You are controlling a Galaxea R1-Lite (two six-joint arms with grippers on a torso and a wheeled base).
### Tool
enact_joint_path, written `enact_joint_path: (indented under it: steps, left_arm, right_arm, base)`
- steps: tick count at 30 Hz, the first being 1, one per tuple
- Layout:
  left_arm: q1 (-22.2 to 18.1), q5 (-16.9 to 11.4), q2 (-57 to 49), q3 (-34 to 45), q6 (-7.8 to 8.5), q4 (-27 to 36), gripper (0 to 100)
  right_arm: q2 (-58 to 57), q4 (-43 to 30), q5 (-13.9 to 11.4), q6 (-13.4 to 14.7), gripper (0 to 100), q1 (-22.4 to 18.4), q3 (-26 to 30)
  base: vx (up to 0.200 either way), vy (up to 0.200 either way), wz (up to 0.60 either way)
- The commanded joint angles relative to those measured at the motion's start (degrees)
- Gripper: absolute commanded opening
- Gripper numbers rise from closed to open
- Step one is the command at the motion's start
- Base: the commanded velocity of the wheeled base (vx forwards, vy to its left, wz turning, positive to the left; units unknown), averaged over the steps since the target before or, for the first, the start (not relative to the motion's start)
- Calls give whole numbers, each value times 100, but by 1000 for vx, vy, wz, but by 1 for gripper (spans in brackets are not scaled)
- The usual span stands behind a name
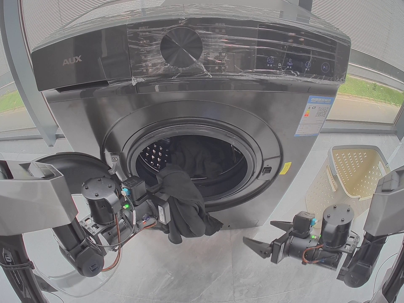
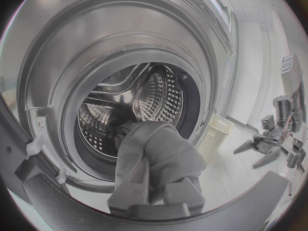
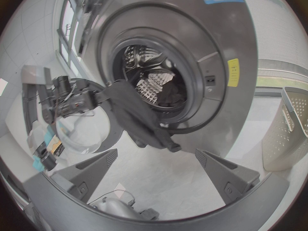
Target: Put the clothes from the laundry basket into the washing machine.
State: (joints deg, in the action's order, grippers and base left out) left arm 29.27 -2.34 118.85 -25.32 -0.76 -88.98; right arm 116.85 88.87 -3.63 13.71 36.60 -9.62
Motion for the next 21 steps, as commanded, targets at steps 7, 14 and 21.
enact_joint_path:
  steps: [7, 14, 21]
  left_arm:
    - [343, -56, 244, -553, -65, -5, 0]
    - [360, -592, 1035, -1414, -469, -5, 0]
    - [220, -381, 1897, -3031, -566, 214, 0]
  right_arm:
    - [-698, -1, 12, -27, 100, 744, 478]
    - [-760, -10, 12, -18, 100, 805, 478]
    - [-716, -10, 3, -18, 100, 919, 487]
  base:
    - [0, 0, 0]
    - [0, 0, 0]
    - [0, 0, 0]
